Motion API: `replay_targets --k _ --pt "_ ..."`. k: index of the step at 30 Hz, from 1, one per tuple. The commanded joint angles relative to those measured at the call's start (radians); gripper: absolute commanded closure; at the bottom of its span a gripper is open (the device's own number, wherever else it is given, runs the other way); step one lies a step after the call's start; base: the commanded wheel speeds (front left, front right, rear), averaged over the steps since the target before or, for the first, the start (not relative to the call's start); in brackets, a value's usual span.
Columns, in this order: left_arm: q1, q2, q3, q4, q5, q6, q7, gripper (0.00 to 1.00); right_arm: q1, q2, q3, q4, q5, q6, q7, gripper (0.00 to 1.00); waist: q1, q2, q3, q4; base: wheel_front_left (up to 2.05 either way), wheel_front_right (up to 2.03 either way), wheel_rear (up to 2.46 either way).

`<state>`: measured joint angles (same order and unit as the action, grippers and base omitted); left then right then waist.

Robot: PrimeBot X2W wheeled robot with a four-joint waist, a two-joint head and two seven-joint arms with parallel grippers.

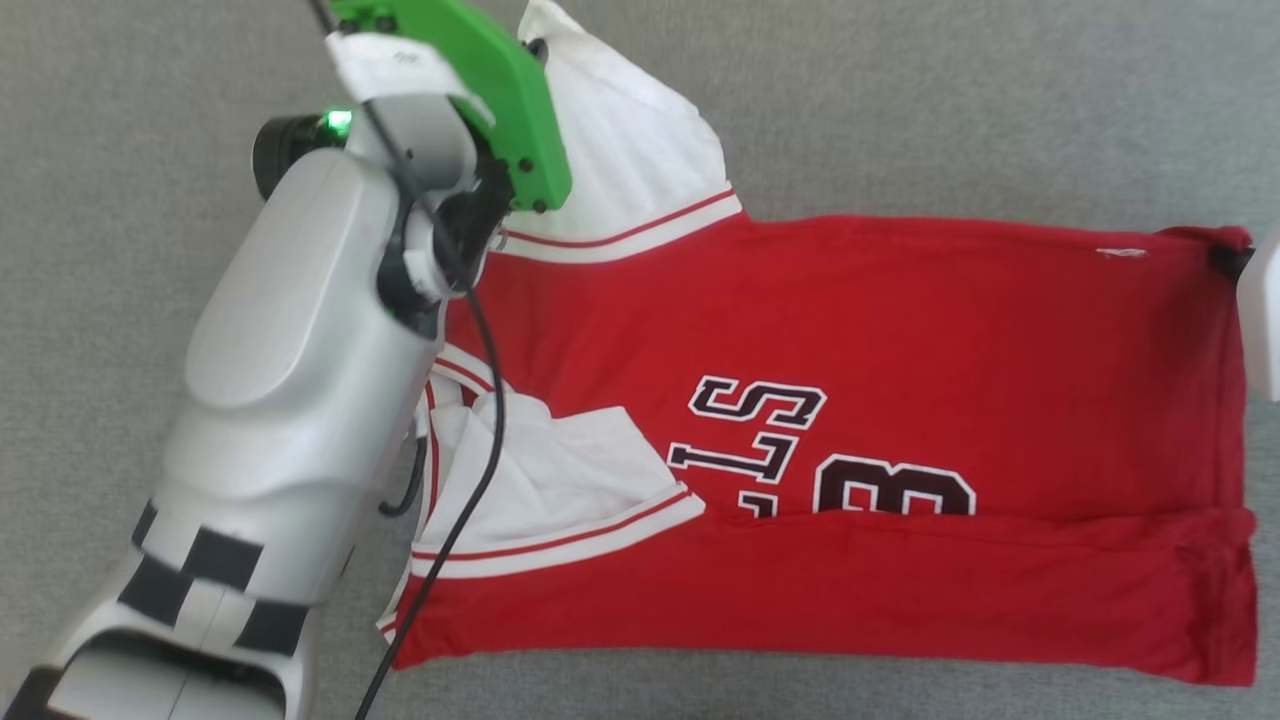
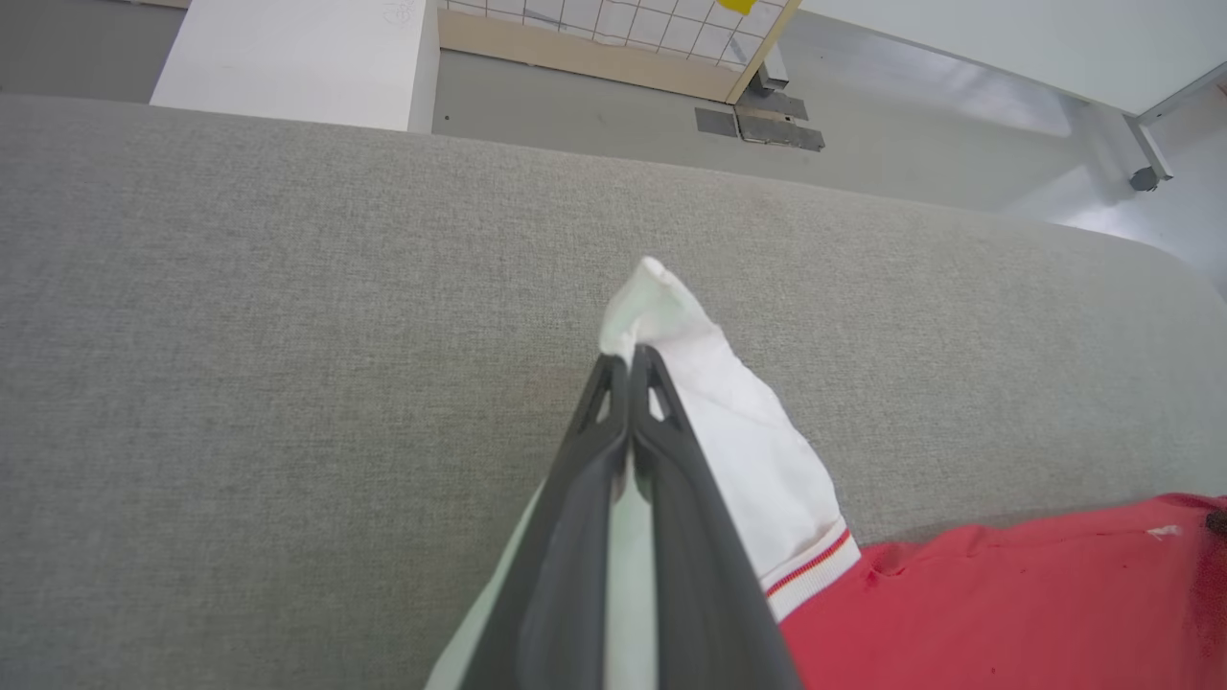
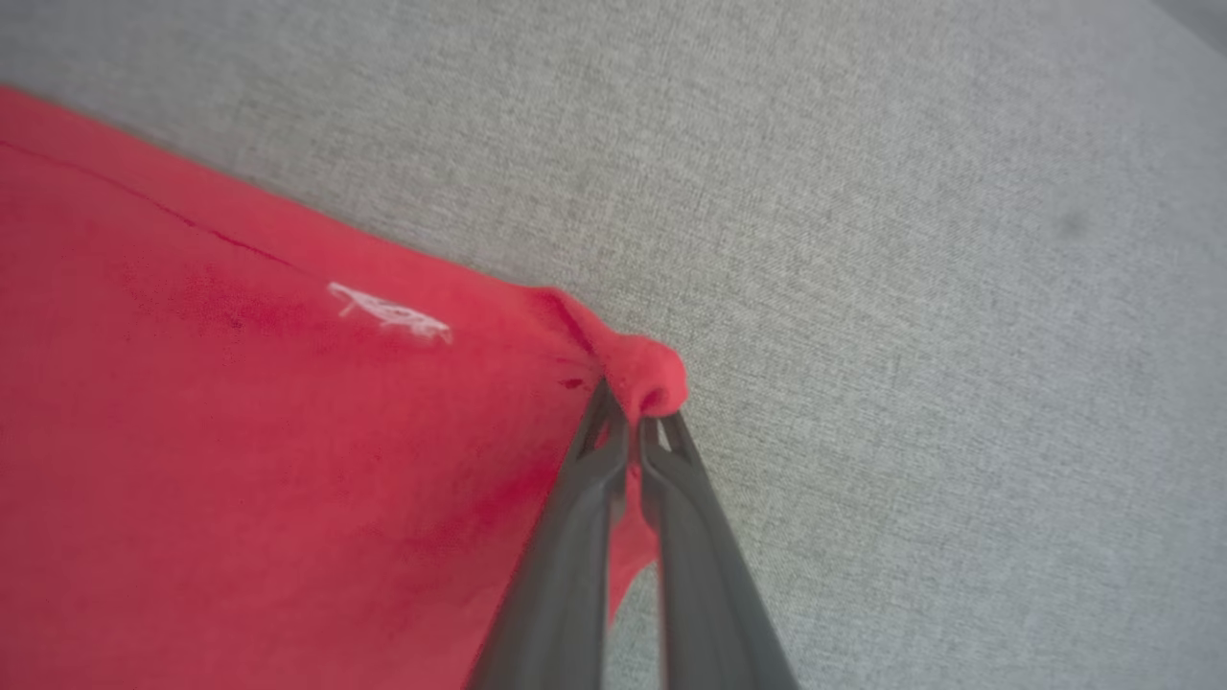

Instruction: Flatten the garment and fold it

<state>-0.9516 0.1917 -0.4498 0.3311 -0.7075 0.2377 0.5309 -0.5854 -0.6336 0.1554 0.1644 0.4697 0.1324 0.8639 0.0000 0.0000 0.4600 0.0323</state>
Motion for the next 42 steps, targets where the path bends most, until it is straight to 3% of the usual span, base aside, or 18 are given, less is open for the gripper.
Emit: replay_targets --k 1,6,13,25,33,41,42 --pt "0.031 0.014 0.011 -0.022 -0.010 -0.008 -0.013 1.00 0.021 0.010 -0.006 0.000 0.007 -0.002 -0.024 1.00 0.0000 0.0000 -0.055 -0.012 0.00 0.00 0.00" --pt "0.129 0.060 0.027 -0.108 -0.026 -0.004 -0.016 1.00 0.083 0.025 -0.022 -0.002 -0.002 -0.002 -0.079 1.00 0.0000 0.0000 -0.143 -0.020 0.00 0.00 0.00" --pt "0.342 0.118 0.083 -0.275 -0.068 0.045 -0.038 1.00 0.193 0.076 -0.068 0.015 -0.037 -0.002 -0.149 1.00 0.0000 0.0000 -0.243 -0.031 0.00 0.00 0.00" --pt "0.746 0.117 0.163 -0.489 -0.146 0.133 -0.122 1.00 0.371 0.158 -0.131 0.025 -0.057 -0.002 -0.178 1.00 0.0000 0.0000 -0.304 -0.028 0.00 0.00 0.00" --pt "0.943 0.078 0.207 -0.471 -0.216 0.150 -0.172 1.00 0.480 0.193 -0.158 0.032 -0.072 -0.002 -0.167 1.00 0.0000 0.0000 -0.328 -0.023 0.00 0.00 0.00" --pt "0.994 0.054 0.207 -0.321 -0.253 0.146 -0.165 1.00 0.528 0.225 -0.135 0.077 -0.097 -0.002 -0.161 1.00 0.0000 0.0000 -0.340 -0.022 0.00 0.00 0.00" --pt "0.979 0.044 0.207 -0.264 -0.258 0.136 -0.173 0.65 0.527 0.241 -0.134 0.094 -0.097 -0.002 -0.179 0.89 0.0000 0.0000 -0.352 -0.024 0.00 0.00 0.00"
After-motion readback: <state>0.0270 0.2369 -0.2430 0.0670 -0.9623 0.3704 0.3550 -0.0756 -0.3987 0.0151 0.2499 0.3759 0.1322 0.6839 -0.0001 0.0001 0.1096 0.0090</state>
